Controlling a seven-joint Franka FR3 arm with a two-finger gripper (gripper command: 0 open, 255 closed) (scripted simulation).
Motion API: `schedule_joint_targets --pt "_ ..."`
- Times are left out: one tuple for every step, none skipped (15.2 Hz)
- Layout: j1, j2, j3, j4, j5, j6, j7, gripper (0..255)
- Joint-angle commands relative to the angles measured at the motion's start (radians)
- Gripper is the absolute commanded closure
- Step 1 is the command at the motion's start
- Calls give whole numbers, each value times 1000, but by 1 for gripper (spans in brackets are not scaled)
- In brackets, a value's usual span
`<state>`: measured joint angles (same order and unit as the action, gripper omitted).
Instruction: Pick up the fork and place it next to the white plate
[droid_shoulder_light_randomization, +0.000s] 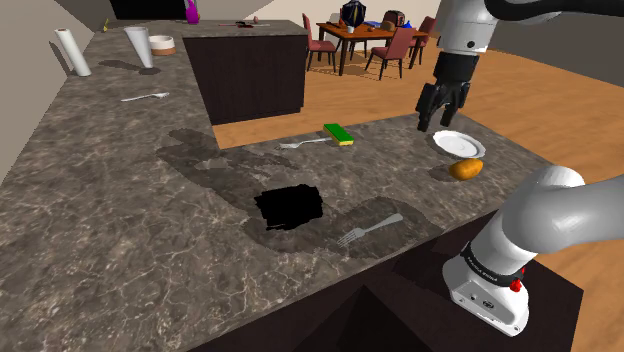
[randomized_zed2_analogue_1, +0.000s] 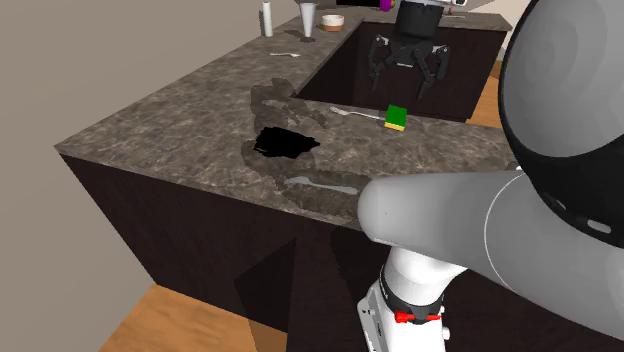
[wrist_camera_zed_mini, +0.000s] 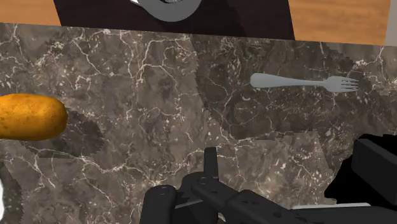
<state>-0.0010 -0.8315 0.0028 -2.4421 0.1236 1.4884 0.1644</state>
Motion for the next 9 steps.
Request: schedule_joint_targets --pt "0 0 0 0 0 0 0 0" --pt "24 19 -1 -17 -1 29 -50 0" --pt "49 38 -3 -33 -2 58 -99 0" --pt "74 58 -4 -48 -3 87 -148 0" --pt "98 78 -4 -63 -4 115 -197 0" --pt "122 99 -3 -77 -4 144 -245 0" --pt "146 119 -3 -91 -4 172 -293 0" --pt "171 140 -2 -104 -4 201 -341 0" --pt "195 160 0 -117 -3 229 -389 0"
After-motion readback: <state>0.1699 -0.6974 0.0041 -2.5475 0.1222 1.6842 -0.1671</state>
